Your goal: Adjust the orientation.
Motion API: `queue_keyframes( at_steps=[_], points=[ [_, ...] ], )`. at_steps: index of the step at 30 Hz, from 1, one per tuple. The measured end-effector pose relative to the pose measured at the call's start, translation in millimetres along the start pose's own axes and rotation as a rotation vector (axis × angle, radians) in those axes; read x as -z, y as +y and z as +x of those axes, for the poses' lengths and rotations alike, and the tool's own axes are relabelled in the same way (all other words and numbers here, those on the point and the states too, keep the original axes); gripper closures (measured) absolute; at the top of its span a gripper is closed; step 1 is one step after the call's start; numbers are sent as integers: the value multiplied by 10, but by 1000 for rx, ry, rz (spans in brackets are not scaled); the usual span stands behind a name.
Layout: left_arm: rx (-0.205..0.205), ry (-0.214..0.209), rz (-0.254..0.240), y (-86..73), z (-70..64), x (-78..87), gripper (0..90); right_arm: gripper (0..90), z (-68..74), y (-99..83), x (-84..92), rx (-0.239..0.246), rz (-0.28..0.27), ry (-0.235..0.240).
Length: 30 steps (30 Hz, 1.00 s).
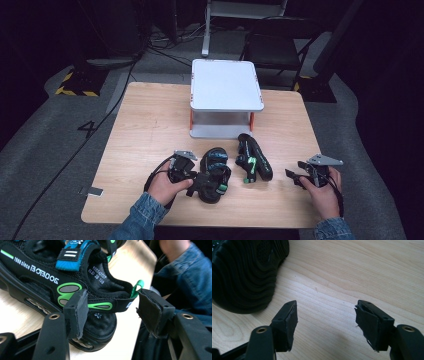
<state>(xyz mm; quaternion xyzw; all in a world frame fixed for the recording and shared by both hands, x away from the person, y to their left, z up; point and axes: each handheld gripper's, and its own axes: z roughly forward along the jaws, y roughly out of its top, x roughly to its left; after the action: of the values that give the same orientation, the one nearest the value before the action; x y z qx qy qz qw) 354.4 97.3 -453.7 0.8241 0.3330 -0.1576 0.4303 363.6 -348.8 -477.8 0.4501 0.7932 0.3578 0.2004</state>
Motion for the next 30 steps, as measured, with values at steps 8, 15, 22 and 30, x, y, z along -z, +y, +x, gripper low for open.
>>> queue_keyframes(
  at_steps=[8,15,22,30],
  points=[
    [-1,-52,-27,-24,5,-21,364,349,2,8,-11,1,0,2],
    [23,-100,-38,-41,48,-30,379,348,13,11,-16,8,3,6],
    [-48,30,-62,-38,44,198,318,344,43,29,2,11,-11,10],
    [-116,261,-215,-11,38,499,292,324,248,265,77,50,-122,47]
  ],
)
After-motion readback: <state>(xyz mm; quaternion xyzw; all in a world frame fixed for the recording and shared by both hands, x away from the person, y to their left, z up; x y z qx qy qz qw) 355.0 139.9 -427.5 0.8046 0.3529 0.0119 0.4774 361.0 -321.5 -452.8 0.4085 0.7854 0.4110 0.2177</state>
